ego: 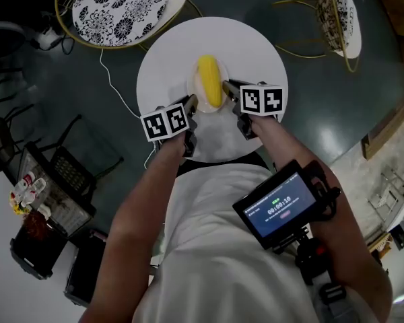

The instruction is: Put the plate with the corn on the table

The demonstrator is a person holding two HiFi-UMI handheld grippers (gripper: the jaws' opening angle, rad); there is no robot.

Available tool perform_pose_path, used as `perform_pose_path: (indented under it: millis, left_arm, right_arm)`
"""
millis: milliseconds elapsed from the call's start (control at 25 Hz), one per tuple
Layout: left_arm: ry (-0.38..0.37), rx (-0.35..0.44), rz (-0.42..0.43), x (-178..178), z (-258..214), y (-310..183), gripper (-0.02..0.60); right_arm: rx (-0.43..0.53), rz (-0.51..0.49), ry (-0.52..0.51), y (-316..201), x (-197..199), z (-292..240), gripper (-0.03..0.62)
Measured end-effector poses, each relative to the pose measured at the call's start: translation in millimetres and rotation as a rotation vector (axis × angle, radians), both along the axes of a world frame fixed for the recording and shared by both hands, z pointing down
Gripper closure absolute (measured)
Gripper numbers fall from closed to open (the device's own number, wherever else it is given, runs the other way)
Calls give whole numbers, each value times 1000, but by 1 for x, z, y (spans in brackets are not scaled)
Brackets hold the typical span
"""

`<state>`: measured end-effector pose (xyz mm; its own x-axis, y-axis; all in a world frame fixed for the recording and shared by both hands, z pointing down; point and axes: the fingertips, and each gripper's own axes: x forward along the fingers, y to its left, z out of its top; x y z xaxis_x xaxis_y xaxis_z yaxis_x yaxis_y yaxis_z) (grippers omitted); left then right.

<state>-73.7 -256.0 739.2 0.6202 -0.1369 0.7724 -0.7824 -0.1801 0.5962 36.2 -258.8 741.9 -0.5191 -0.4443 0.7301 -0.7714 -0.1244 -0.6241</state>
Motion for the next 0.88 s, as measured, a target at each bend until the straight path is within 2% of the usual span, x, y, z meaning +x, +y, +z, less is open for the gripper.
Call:
perform_pose_path:
  millis: [320,560,880]
  left_arm:
    - [-69,39,61,5,8,0,538]
    - [-94,74,96,4,10,-1,529]
    - [-104,127,59,1,13,-5,509]
  right_arm:
    - [31,-74,92,-1,2,5,549]
    - [52,-97,99,-3,-2,6,548]
    - [82,-107,133,-6,0,8,545]
